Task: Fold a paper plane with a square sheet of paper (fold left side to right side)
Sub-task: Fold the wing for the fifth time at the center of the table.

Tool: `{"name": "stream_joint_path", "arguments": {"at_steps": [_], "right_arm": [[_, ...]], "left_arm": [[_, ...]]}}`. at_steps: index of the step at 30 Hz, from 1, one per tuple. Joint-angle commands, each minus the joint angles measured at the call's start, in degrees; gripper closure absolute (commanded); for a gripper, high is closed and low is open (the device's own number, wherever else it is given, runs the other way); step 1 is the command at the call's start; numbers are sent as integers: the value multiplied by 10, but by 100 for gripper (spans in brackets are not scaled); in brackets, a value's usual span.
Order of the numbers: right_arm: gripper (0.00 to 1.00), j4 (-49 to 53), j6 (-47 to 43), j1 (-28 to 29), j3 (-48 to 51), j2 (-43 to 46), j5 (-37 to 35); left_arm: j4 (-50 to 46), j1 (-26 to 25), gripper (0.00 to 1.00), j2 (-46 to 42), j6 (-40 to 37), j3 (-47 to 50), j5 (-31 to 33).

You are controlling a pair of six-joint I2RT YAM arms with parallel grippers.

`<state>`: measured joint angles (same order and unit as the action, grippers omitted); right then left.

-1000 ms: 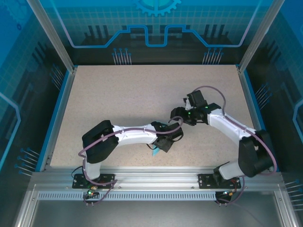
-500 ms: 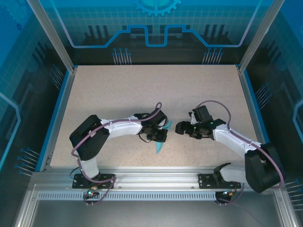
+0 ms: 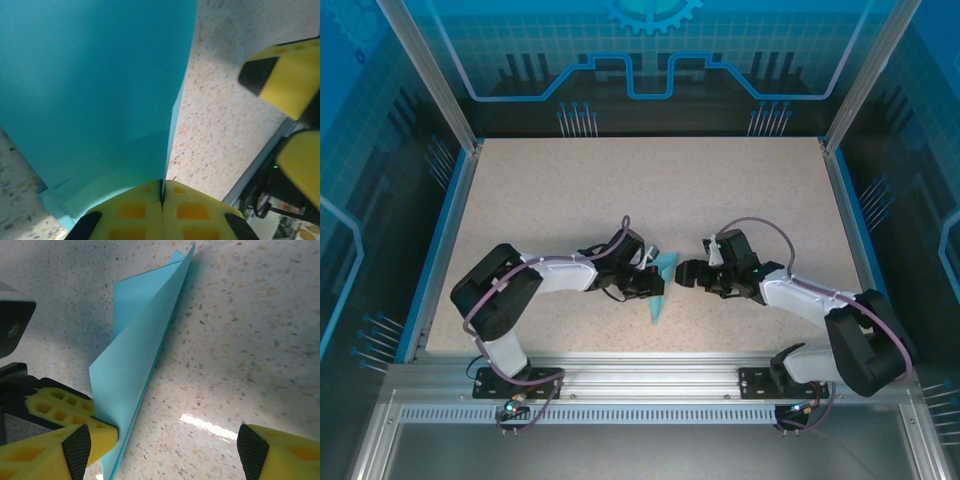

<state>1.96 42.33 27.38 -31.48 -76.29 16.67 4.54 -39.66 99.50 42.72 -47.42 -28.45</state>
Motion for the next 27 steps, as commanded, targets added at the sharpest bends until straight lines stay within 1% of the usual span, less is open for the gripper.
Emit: {"name": "stream_joint_path", "arguments": {"at_steps": [1, 6, 10, 23, 27], "right_arm": [[22, -66, 30, 14, 7, -22, 16], [25, -104, 54, 26, 5, -53, 13], [27, -108, 60, 33, -3, -71, 8], [29, -119, 65, 38, -3, -80, 6], [30, -131, 75, 43, -3, -85, 4]], "left_arm": [[60, 11, 98, -22, 29, 17, -43], [87, 23, 98, -25, 40, 40, -53], [110, 33, 98, -27, 43, 59, -62], [167, 60, 97, -11, 51, 92, -95], [173, 68, 97, -8, 49, 94, -104]]}}
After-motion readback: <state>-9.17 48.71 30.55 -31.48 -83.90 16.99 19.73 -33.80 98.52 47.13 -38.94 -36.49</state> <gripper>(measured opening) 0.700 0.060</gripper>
